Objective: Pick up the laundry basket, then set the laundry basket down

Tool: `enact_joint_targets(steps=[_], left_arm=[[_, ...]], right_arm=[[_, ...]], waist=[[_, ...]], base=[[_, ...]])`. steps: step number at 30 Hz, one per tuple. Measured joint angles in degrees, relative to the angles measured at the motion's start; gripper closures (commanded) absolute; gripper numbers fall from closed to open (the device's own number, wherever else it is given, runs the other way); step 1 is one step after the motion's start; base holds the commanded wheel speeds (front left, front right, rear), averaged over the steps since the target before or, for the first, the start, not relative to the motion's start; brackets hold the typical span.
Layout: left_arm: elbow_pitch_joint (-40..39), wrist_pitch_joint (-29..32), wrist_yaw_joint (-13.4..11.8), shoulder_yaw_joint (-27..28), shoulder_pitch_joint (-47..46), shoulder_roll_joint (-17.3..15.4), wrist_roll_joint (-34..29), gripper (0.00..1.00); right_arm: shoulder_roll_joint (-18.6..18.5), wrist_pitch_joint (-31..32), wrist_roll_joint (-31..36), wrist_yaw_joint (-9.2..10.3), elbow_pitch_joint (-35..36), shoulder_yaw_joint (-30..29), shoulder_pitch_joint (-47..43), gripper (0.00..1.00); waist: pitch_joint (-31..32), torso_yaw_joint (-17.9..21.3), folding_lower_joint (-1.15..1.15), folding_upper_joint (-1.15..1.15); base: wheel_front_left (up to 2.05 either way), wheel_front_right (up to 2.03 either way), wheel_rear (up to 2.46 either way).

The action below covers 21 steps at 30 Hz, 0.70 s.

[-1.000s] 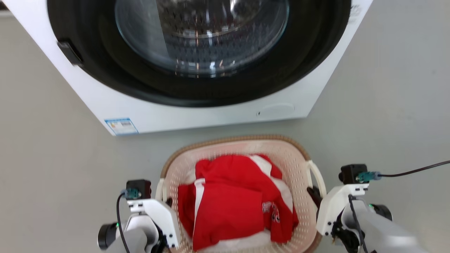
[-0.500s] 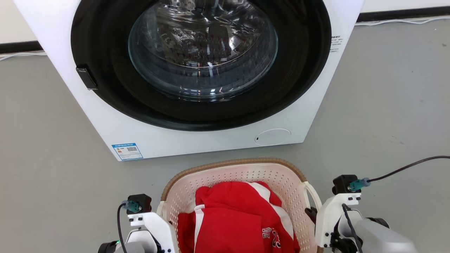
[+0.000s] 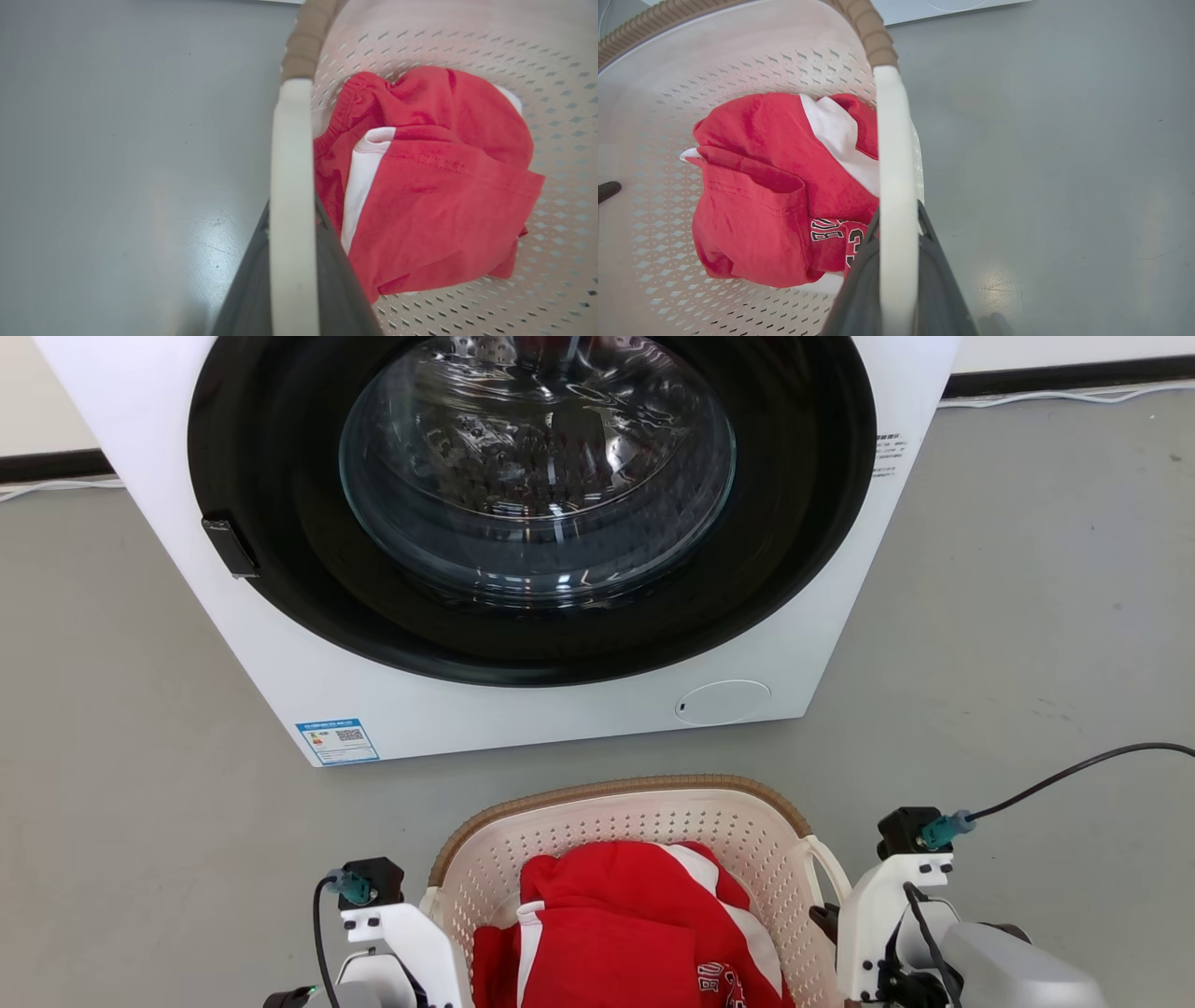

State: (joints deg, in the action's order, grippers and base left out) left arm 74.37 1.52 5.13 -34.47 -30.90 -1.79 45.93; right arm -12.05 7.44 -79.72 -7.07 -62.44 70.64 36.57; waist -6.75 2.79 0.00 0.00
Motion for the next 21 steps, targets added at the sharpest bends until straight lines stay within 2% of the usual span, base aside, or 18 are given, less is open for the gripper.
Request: enact_joint_targets(steps=[21], left_arm=[[0.11,-0.11,0.00,-1.14,0.12,-0.01,1.12,1.00]], right_arm=[[-0.25,0.10,-0.42,0.00,0.24,1.48,0.01,1.00]], waist=[[-0.16,0.46,0.00,0.00]], base=[[0.00,0.00,0.00]])
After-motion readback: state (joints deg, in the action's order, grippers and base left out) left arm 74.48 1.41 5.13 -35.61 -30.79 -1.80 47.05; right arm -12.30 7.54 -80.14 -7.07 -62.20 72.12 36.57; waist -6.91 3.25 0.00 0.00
